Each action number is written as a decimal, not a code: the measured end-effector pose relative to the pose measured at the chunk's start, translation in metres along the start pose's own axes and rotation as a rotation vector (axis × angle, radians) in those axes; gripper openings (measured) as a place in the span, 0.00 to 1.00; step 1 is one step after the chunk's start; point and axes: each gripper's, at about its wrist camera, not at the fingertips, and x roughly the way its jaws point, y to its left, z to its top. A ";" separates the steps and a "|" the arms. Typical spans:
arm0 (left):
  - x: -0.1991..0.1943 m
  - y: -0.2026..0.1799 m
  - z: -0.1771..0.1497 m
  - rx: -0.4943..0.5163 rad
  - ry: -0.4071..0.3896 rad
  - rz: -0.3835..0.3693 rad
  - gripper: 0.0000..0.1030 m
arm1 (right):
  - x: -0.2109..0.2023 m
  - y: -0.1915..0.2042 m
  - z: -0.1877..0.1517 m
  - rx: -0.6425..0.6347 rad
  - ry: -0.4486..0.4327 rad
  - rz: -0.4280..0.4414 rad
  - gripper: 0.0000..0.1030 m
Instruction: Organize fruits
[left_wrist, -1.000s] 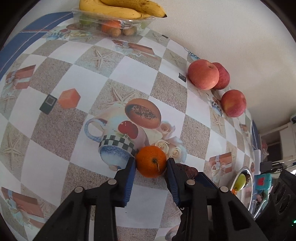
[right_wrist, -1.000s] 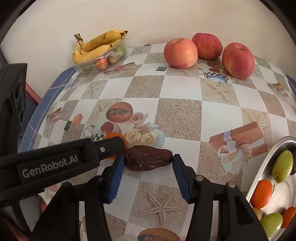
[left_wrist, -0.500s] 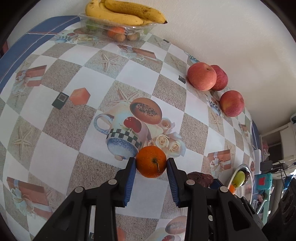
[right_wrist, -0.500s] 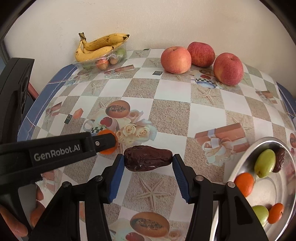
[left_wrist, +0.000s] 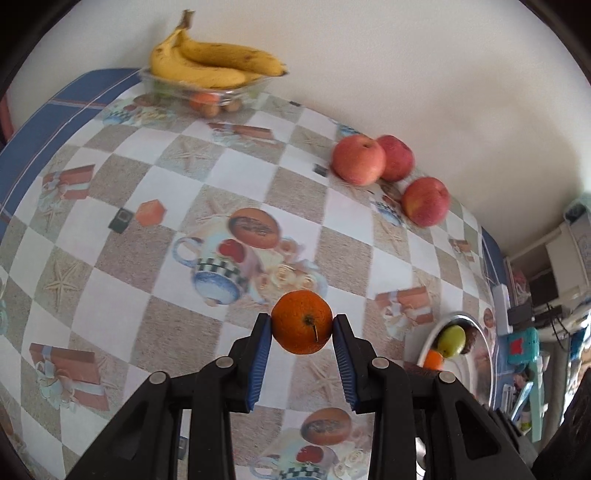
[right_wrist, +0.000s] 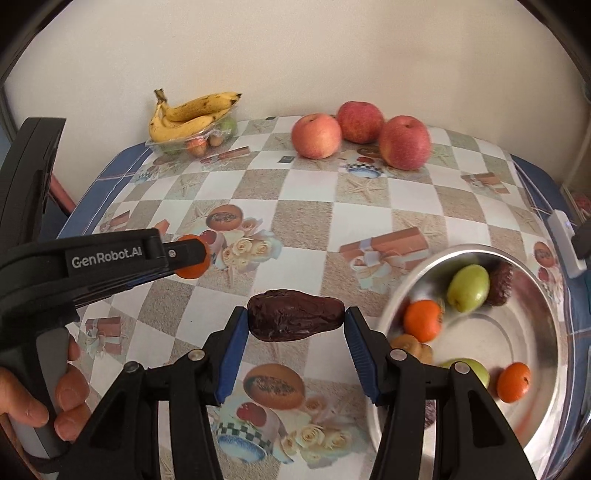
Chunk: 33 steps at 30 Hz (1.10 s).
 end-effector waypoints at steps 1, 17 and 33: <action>0.000 -0.010 -0.003 0.024 0.005 -0.011 0.35 | -0.004 -0.009 0.000 0.024 -0.004 -0.018 0.53; 0.043 -0.129 -0.078 0.274 0.257 -0.198 0.40 | -0.035 -0.146 -0.048 0.372 0.077 -0.164 0.54; 0.012 -0.075 -0.093 0.260 0.137 0.073 1.00 | -0.034 -0.142 -0.077 0.358 0.117 -0.150 0.62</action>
